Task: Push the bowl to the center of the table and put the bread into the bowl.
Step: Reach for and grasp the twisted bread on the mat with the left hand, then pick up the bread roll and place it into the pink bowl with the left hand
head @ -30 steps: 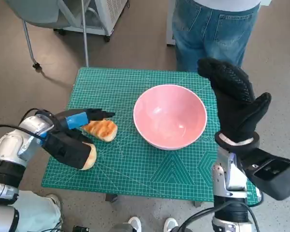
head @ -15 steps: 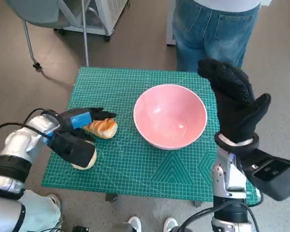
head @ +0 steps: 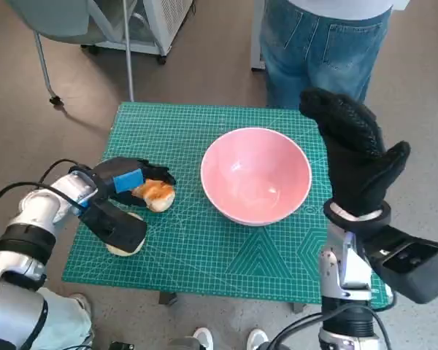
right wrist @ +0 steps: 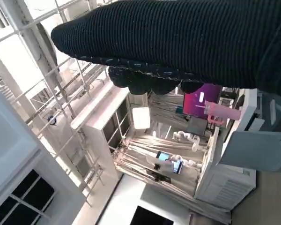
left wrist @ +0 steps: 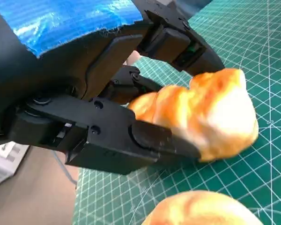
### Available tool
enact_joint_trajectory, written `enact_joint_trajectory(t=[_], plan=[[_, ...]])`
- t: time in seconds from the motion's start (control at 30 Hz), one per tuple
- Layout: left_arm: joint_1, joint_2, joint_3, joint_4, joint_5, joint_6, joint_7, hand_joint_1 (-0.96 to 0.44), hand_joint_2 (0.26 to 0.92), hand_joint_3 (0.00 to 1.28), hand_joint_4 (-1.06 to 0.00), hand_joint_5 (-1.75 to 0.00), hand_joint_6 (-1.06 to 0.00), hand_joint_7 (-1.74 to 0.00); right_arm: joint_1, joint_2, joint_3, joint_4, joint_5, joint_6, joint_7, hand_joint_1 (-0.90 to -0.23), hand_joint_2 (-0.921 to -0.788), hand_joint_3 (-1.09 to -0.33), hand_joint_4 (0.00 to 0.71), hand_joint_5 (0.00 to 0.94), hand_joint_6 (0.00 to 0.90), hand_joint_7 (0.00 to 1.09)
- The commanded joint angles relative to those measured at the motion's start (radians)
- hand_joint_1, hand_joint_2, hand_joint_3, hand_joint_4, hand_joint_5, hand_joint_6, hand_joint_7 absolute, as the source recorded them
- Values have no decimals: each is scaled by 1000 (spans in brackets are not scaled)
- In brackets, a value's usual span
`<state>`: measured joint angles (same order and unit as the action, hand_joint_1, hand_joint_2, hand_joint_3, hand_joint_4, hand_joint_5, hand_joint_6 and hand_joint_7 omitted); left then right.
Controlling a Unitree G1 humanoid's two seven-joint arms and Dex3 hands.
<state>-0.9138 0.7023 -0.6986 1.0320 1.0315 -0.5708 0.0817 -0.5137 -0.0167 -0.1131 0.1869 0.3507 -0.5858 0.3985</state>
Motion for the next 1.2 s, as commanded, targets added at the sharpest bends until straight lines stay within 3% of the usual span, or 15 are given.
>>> enact_joint_trajectory(t=[0.03, 0.37, 0.53, 0.77, 1.2], plan=[[4, -4, -47, 55, 32, -48, 34, -5, 921, 185, -521, -1258, -534, -1322, 19, 5, -3, 10, 2, 3, -7, -551, -921, -803, 304, 36, -1, 719], [-53, 26, 15, 62, -57, -93, 40, 0, 921, 156, -540, -1306, -577, -1234, 16, 2, -9, 21, 14, -3, 3, -551, -921, -800, 304, 39, -1, 720], [-81, 61, 115, -33, -153, -129, 13, 0, 921, 154, -552, -1329, -572, -1204, 10, 1, -10, 31, 15, -7, 4, -548, -921, -799, 301, 39, -1, 720], [-89, 88, 242, -213, -248, -167, 22, 0, 921, 160, -557, -1253, -551, -1292, 6, 0, -8, 31, 12, -7, 2, -539, -921, -804, 295, 39, -1, 720], [-142, -30, 381, -491, -323, -147, 49, -1, 921, 172, -539, -1255, -542, -1320, 3, -11, -10, 32, 11, -6, 6, -539, -921, -807, 295, 43, -1, 718]])
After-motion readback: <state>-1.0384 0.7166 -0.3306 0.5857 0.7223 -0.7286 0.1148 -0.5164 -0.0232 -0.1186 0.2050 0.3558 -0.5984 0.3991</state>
